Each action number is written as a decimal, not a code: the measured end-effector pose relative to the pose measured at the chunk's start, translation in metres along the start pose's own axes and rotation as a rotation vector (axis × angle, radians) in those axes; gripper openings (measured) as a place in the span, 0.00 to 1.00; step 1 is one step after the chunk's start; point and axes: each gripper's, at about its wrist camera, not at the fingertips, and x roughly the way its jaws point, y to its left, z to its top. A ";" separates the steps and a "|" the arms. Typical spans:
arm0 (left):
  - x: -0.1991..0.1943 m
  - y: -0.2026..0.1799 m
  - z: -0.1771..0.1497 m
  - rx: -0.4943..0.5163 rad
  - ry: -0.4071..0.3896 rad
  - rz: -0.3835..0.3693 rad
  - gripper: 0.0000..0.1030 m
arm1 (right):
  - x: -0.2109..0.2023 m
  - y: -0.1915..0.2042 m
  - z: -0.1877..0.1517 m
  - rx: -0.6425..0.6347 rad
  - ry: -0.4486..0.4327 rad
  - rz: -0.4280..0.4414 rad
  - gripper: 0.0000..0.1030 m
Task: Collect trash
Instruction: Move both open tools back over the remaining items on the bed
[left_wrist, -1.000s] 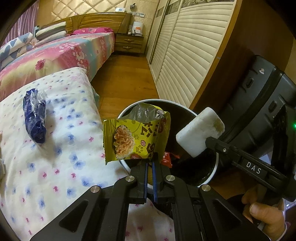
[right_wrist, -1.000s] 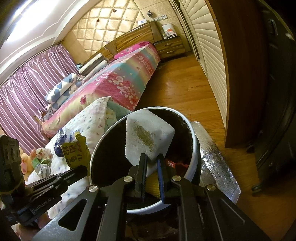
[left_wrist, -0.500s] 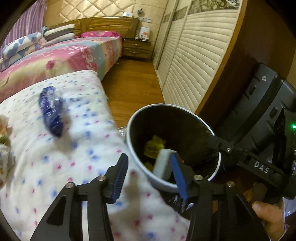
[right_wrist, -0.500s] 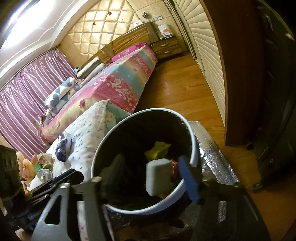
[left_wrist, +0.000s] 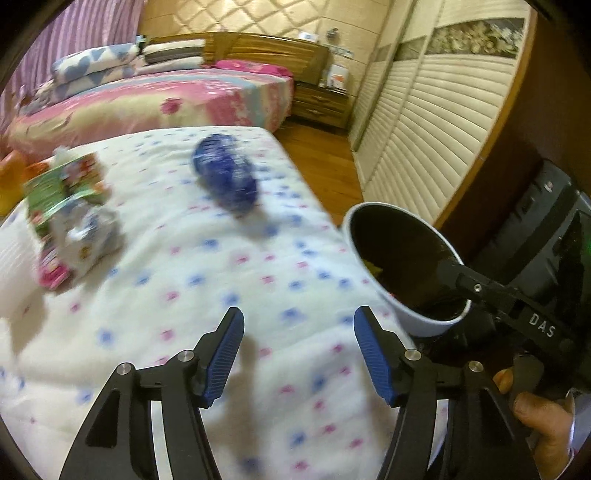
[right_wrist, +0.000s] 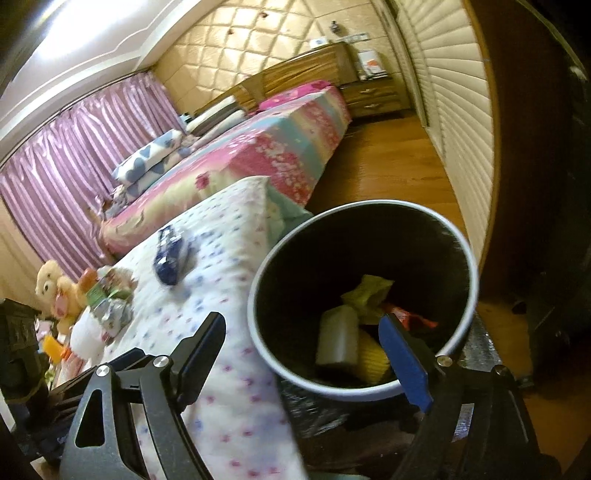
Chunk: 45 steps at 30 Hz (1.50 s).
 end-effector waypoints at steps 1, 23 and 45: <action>-0.004 0.003 -0.002 -0.006 -0.004 0.010 0.60 | 0.000 0.006 -0.001 -0.011 0.002 0.009 0.84; -0.075 0.087 -0.037 -0.193 -0.061 0.186 0.60 | 0.033 0.098 -0.023 -0.163 0.090 0.153 0.85; -0.137 0.178 -0.064 -0.330 -0.108 0.360 0.60 | 0.068 0.210 -0.054 -0.281 0.204 0.337 0.85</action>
